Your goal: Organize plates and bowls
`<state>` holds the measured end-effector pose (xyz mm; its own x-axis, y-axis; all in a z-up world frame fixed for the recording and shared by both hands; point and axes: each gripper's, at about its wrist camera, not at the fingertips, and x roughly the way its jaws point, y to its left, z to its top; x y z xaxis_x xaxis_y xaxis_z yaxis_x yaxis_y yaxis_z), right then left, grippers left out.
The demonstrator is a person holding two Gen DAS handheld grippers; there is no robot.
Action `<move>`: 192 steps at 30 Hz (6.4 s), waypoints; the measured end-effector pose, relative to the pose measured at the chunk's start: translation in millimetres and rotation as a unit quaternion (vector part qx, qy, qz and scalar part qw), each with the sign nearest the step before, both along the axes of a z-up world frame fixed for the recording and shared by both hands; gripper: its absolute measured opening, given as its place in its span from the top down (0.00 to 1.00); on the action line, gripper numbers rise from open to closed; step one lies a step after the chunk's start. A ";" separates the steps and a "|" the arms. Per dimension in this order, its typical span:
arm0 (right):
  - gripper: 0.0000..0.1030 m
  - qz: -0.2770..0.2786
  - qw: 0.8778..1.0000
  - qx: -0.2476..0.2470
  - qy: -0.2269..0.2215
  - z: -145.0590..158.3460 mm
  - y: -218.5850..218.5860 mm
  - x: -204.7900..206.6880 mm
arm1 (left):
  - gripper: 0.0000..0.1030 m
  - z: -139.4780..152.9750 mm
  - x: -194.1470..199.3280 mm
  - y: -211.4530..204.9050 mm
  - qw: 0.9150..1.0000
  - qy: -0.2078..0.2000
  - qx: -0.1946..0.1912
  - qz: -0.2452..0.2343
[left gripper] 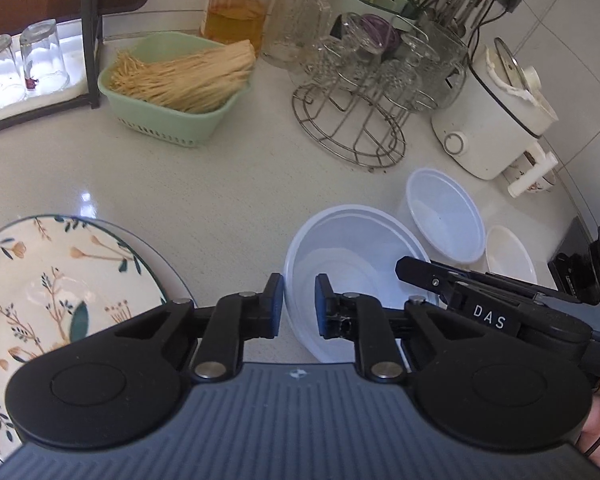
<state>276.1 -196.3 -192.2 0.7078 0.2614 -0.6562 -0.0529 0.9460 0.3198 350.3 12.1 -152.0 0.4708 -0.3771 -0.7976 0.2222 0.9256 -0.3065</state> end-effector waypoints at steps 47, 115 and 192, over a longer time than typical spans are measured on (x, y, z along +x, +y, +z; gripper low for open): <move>0.51 -0.005 0.996 -0.036 -0.077 64.5 -24.1 -56.2 | 0.80 62.8 -48.0 -16.5 0.998 -0.053 0.013 0.038; 0.51 -0.095 0.994 -0.053 -0.034 55.5 -113.4 -36.5 | 0.72 32.0 22.3 -121.9 0.999 -0.013 -0.001 -0.047; 0.89 0.010 1.000 -0.009 0.004 87.5 -71.1 33.1 | 0.74 77.9 37.2 -98.3 0.999 0.003 0.010 0.047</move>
